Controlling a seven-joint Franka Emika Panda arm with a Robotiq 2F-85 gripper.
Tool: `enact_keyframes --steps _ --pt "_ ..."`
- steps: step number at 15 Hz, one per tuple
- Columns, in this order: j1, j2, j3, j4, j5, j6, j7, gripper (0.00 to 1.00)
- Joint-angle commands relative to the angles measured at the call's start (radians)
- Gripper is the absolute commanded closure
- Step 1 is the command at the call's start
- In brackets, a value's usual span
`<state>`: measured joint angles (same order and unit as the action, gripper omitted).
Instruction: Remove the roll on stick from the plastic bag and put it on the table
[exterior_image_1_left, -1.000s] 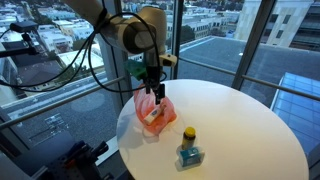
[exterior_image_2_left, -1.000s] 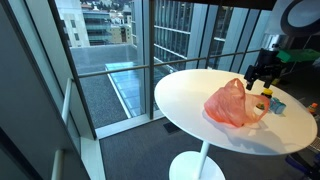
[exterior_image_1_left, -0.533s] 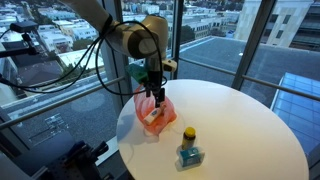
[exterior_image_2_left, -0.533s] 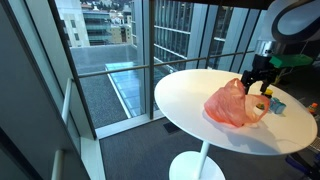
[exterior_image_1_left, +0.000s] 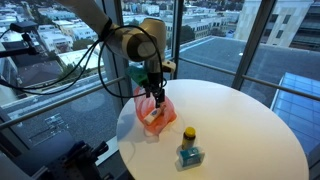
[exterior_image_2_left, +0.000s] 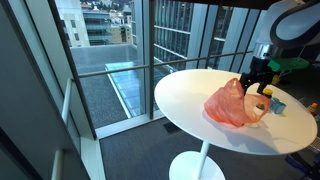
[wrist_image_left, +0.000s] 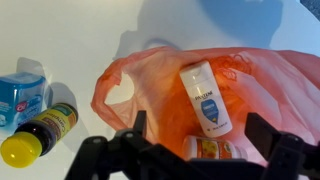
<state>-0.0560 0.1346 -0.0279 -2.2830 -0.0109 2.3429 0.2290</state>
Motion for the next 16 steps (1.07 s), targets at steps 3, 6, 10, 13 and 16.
enact_keyframes --steps 3,6,10,13,16 --pt "0.022 0.044 -0.001 -0.039 0.007 0.145 -0.07 0.0" --pt "0.025 0.086 0.0 -0.056 0.008 0.221 -0.1 0.0" --pt "0.024 0.139 -0.005 -0.063 -0.001 0.292 -0.127 0.0" --pt "0.026 0.175 -0.002 -0.06 -0.002 0.322 -0.151 0.0" --pt "0.032 0.206 -0.004 -0.056 -0.01 0.342 -0.161 0.0"
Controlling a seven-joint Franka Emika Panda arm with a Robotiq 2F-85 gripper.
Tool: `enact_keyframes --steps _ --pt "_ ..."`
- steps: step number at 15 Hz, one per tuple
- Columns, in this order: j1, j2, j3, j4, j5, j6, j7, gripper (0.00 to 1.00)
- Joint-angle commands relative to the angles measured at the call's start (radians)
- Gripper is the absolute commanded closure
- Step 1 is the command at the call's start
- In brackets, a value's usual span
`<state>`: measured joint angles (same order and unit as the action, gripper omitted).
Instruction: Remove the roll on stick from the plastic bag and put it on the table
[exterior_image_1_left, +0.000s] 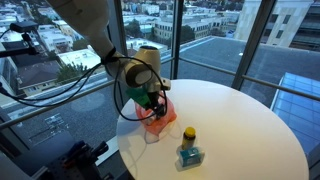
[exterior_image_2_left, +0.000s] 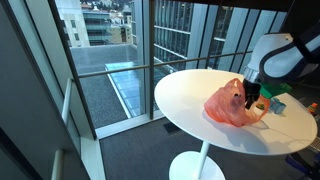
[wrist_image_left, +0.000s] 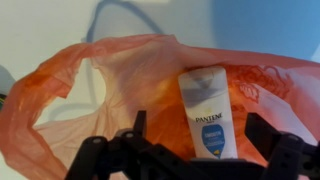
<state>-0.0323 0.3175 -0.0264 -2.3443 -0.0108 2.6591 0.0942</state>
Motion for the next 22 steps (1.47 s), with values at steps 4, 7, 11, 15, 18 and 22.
enact_keyframes --steps 4,7,11,15,18,22 --pt "0.013 0.057 -0.006 0.013 -0.01 0.035 -0.038 0.0" --pt "0.021 0.068 -0.011 0.015 -0.019 0.034 -0.035 0.28" --pt "0.032 0.047 -0.019 0.004 -0.031 0.032 -0.028 0.58" --pt "0.037 -0.017 -0.025 -0.025 -0.044 0.032 -0.018 0.74" --pt "0.045 -0.064 -0.036 -0.041 -0.069 0.032 -0.007 0.74" --pt "0.049 -0.127 -0.048 -0.068 -0.112 0.037 0.004 0.74"
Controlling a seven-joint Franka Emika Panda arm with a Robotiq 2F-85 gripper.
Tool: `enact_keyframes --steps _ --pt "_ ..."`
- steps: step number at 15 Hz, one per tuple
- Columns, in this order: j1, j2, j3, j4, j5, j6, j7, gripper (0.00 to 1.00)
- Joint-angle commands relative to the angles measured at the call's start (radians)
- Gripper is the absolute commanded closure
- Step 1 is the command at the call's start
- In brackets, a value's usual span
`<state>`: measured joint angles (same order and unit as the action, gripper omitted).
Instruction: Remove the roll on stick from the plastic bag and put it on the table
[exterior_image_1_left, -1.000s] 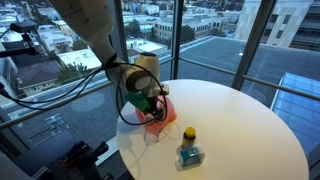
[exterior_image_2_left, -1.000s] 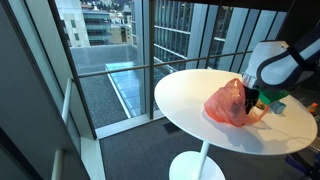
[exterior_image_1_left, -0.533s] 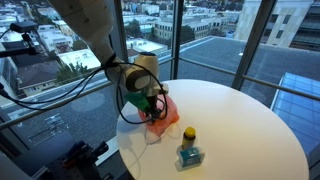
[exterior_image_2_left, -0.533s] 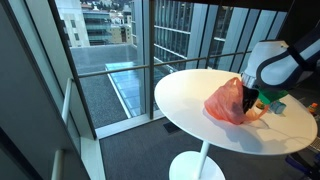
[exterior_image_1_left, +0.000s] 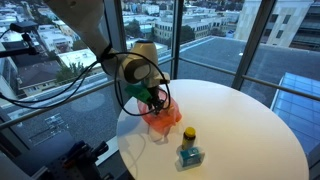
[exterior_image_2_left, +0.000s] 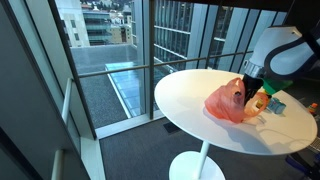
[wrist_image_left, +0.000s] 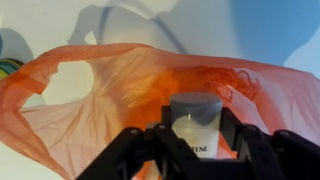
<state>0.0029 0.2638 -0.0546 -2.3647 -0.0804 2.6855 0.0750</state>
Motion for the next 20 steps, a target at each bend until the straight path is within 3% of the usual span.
enact_keyframes --steps 1,12,20 --pt "0.012 -0.086 -0.022 -0.055 -0.049 0.009 0.024 0.74" --pt "-0.027 -0.315 -0.018 -0.235 -0.04 -0.152 0.026 0.74" --pt "-0.117 -0.414 -0.044 -0.367 -0.036 -0.156 0.058 0.74"
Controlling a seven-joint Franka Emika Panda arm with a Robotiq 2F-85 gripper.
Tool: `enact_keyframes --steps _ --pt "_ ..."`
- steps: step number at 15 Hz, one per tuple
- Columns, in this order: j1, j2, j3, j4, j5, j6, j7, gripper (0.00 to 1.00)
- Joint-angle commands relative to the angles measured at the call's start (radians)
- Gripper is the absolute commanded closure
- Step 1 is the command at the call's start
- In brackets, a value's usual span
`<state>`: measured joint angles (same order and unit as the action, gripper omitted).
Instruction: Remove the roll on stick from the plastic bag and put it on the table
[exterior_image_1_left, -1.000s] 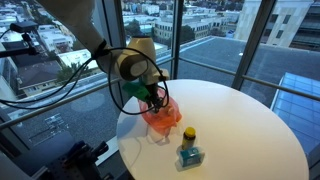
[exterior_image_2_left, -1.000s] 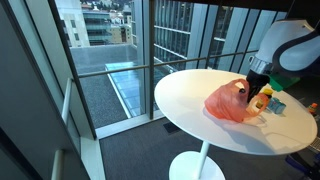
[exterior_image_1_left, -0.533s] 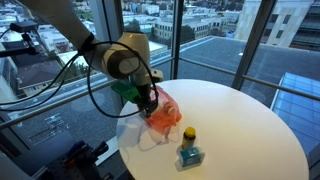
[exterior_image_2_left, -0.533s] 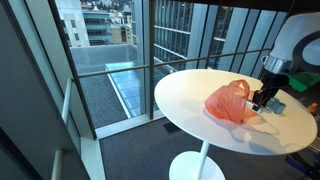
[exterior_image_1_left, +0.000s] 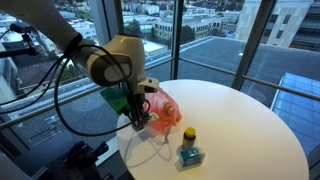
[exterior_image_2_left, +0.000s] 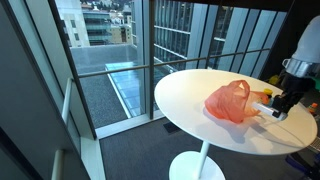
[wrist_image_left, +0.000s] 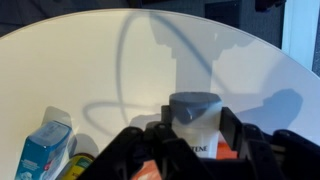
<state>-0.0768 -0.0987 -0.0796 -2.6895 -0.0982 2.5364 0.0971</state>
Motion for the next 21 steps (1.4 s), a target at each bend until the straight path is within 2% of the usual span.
enact_keyframes --steps 1,5,10,15,21 --pt "-0.053 -0.054 -0.028 -0.048 -0.014 -0.007 0.036 0.74" --pt "-0.115 -0.04 -0.07 -0.045 -0.009 -0.005 0.056 0.74" --pt "-0.16 0.01 -0.107 -0.015 -0.002 0.021 0.066 0.74" --pt "-0.162 0.11 -0.13 0.042 0.028 0.094 0.032 0.74" --pt "-0.148 0.204 -0.13 0.118 0.045 0.119 0.024 0.74"
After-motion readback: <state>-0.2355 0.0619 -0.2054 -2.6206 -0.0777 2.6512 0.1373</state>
